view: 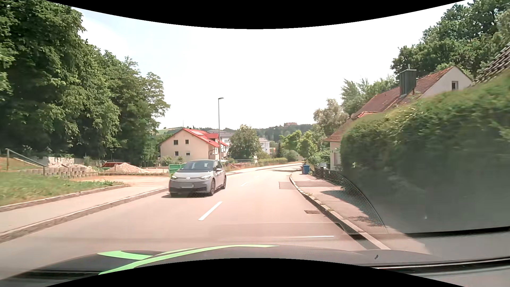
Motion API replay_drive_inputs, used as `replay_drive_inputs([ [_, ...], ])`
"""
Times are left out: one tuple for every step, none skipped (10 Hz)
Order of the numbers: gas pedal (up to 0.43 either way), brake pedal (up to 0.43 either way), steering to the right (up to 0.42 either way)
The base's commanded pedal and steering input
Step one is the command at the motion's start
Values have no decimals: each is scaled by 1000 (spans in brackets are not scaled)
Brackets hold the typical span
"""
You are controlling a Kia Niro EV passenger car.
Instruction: Follow the waypoints while adhering to traffic rules and regulations
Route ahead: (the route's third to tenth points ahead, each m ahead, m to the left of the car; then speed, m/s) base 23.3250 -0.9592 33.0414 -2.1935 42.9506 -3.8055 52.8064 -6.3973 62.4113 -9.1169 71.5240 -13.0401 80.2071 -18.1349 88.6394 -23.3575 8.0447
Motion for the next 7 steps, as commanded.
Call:
replay_drive_inputs([
  [0, 79, 25],
  [0, 79, 25],
  [0, 79, 25],
  [0, 73, 25],
  [0, 67, 25],
  [0, 67, 25],
  [0, 61, 25],
])
